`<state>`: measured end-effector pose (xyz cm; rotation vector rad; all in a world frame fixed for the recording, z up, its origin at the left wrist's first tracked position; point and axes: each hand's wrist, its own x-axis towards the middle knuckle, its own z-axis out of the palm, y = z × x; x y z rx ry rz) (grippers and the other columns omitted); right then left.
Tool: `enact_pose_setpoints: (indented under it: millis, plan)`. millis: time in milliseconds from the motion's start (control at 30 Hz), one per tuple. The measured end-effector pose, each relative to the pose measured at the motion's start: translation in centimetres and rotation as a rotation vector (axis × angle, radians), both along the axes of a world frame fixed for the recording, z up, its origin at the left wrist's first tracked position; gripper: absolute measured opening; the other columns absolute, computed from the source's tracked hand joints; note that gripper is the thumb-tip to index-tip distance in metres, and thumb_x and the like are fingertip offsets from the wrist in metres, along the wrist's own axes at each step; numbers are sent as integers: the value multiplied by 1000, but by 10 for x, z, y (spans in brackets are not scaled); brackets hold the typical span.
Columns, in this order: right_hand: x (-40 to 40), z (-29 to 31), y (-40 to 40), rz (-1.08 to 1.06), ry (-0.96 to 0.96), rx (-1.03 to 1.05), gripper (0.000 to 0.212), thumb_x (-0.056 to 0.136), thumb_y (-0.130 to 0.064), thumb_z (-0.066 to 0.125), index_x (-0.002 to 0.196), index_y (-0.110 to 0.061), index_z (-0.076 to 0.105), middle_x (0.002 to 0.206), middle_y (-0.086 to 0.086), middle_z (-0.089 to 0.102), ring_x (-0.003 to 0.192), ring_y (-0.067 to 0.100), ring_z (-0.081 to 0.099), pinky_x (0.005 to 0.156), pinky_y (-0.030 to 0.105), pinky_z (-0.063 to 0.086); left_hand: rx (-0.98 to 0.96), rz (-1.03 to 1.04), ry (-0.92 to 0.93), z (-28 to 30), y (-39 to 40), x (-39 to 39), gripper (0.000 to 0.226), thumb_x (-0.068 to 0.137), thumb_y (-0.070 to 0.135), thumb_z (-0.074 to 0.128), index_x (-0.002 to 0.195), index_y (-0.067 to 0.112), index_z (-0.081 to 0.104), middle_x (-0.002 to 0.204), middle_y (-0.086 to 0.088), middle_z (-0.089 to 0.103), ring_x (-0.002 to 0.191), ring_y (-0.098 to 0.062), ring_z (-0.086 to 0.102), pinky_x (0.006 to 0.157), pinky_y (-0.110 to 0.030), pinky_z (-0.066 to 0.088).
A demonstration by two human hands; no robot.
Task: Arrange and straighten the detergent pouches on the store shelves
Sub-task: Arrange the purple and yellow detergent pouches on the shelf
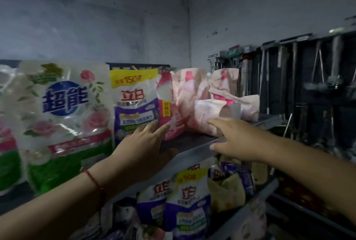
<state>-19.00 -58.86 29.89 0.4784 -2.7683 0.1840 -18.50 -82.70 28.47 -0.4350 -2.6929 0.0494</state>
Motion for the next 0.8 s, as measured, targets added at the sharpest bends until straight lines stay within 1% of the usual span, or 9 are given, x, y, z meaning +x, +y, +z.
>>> enact_pose_setpoints:
  millis: [133,333,467,533,600,667,700,733,800]
  plan:
    - [-42,4,46,6,39,-23,74,88,-46,63,151,-27,30,153,-1,36,132,18,43,101,31,41,41,-15,-5,1,46,-44,80,93,67,42,158,39,5,167,2,10,152,-22,15,118,-39,26]
    - [-115,39,93,87,62,-49,66,89,-47,61,147,-28,37,149,-2,42,131,19,44,98,32,41,34,14,21,8,104,-115,79,95,63,45,158,37,6,165,1,14,149,-23,24,115,-40,32]
    - [-165,71,98,155,-32,-114,57,89,-46,62,139,-21,51,140,0,53,120,20,56,99,35,45,72,59,11,1,131,-146,80,94,65,44,158,34,6,166,1,12,148,-25,25,113,-41,34]
    - [-194,84,87,168,-132,-201,48,90,-42,62,128,-14,62,129,4,62,110,23,64,99,39,49,138,75,8,-6,142,-156,82,91,71,43,157,37,7,165,3,14,147,-23,27,111,-40,35]
    - [-224,91,71,155,-225,-256,42,87,-42,64,111,-8,70,108,7,67,94,27,66,94,39,52,198,92,-11,-13,151,-166,86,88,75,42,157,38,7,164,3,17,146,-23,29,110,-39,36]
    - [-248,91,50,124,-316,-272,42,86,-48,64,94,-7,67,90,11,58,77,28,59,81,40,54,265,100,-8,-20,157,-174,91,85,77,45,157,37,6,162,3,23,141,-22,36,108,-38,39]
    - [-257,90,41,101,-345,-237,43,87,-51,61,99,-9,65,94,14,59,80,31,61,81,41,55,302,99,9,-24,159,-177,92,85,76,48,157,36,5,160,4,28,138,-21,41,106,-37,43]
    - [-264,88,33,81,-363,-182,49,91,-50,57,117,-9,61,110,17,60,94,35,64,85,38,53,335,94,36,-29,161,-179,92,86,73,51,156,36,4,156,5,33,133,-20,46,103,-37,46]
    - [-273,85,19,52,-377,-112,58,100,-41,48,145,-5,40,144,18,45,125,35,51,91,34,45,384,89,105,-42,166,-183,91,88,63,56,156,37,3,151,7,40,124,-17,52,95,-35,50]
